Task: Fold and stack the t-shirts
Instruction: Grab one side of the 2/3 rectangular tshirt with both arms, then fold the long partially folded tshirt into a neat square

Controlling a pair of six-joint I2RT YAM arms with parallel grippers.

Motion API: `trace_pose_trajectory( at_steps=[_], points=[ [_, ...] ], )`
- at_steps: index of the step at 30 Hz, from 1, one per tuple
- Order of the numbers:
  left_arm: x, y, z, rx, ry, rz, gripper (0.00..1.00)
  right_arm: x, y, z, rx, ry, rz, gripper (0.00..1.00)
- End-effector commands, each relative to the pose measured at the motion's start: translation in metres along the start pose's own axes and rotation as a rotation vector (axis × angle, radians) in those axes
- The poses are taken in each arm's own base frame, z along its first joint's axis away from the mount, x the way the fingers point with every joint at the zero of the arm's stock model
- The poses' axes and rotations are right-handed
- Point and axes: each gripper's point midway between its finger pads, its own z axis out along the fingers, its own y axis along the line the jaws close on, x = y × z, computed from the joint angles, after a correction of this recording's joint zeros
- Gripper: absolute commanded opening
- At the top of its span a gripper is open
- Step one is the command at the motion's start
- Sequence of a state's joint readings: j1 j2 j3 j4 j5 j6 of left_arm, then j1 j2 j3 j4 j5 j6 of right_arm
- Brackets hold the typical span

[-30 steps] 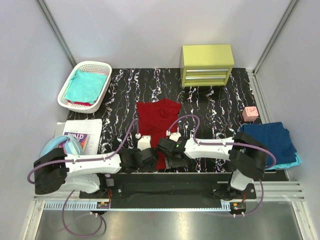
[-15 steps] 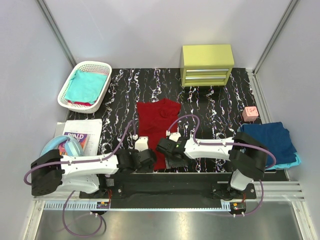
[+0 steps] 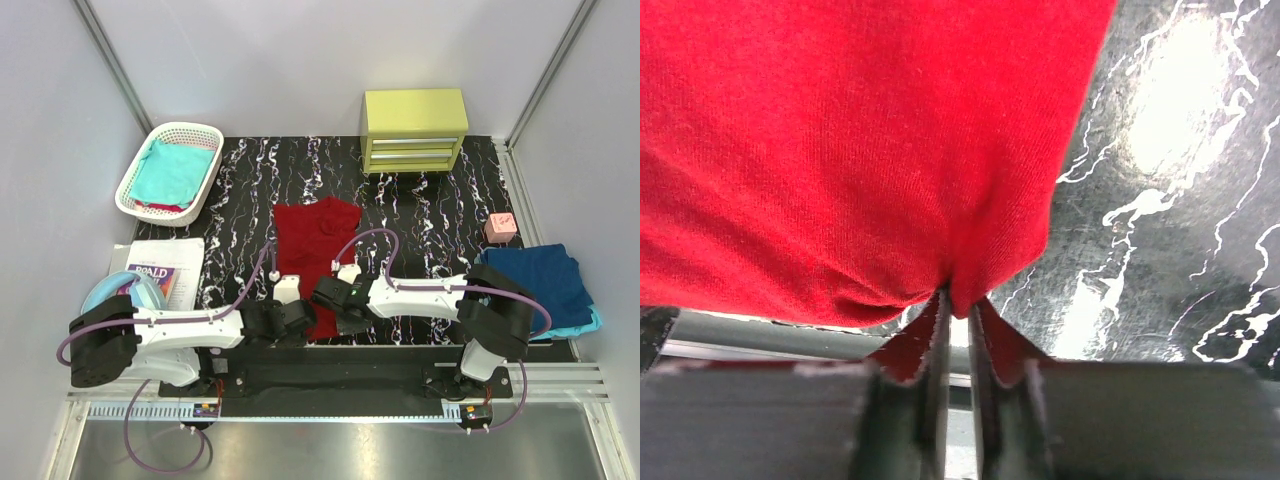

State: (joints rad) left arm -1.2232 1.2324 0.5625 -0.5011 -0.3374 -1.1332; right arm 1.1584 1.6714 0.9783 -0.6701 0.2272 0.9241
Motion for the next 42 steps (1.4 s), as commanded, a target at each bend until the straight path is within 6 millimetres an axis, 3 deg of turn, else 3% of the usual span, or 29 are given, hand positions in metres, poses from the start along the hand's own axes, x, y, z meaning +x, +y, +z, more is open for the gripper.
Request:
trace_pose_trajectory(
  at_steps=[1,6,8,15,21,27,36,42],
  points=[
    [-0.002,-0.007,0.0,0.022,-0.007,0.006,0.36,-0.01,-0.002,-0.001,0.039,-0.047,0.002,0.11],
    [-0.002,-0.011,-0.003,0.021,-0.009,0.016,0.31,-0.012,-0.005,-0.004,0.049,-0.055,0.003,0.0],
    [-0.004,-0.013,-0.006,0.025,-0.018,0.024,0.28,-0.013,-0.008,-0.006,0.058,-0.062,0.006,0.0],
    [-0.03,-0.021,-0.028,0.018,-0.091,0.045,0.05,-0.032,-0.012,-0.032,0.066,-0.135,0.007,0.0],
    [-0.062,-0.037,-0.054,0.027,-0.176,0.064,0.01,-0.054,-0.005,-0.058,0.05,-0.2,-0.013,0.0],
    [-0.084,-0.045,-0.066,0.009,-0.227,0.058,0.0,-0.072,-0.001,-0.064,0.067,-0.252,-0.053,0.0],
    [-0.13,-0.028,-0.077,-0.047,-0.303,0.009,0.0,-0.118,-0.01,-0.074,0.102,-0.319,-0.045,0.0],
    [-0.172,-0.01,-0.077,-0.114,-0.347,-0.011,0.0,-0.17,-0.033,-0.074,0.155,-0.353,-0.014,0.0]
  ],
)
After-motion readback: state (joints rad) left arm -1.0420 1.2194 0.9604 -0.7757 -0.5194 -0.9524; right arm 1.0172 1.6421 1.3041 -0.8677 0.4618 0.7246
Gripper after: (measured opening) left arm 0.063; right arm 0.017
